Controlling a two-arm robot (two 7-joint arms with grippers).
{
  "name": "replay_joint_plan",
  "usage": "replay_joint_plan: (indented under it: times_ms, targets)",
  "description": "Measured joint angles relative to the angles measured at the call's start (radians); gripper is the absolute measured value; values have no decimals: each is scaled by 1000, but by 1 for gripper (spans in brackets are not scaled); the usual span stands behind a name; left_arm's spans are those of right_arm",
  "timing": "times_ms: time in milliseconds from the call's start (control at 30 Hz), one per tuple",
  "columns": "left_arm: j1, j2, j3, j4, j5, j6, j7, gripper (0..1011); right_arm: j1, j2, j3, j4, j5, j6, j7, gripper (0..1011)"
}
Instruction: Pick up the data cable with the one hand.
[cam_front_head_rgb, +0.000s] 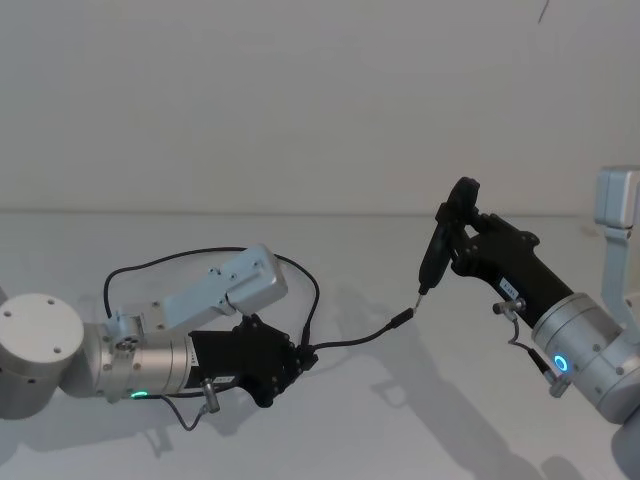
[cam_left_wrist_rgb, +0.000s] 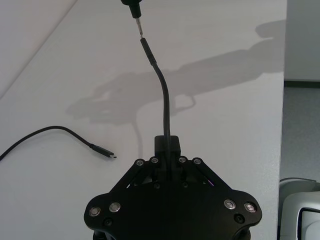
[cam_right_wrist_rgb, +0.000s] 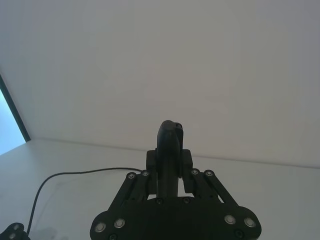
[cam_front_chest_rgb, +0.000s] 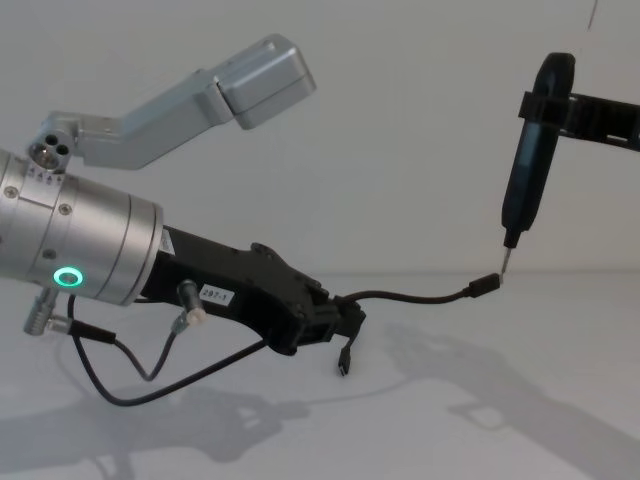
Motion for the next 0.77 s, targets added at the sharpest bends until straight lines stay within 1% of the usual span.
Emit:
replay_joint_plan:
  times_ms: [767]
  targets:
    - [0, 0, 0, 0, 0, 0, 0, 36, -1, 4, -3, -2, -3, -1, 8, 279]
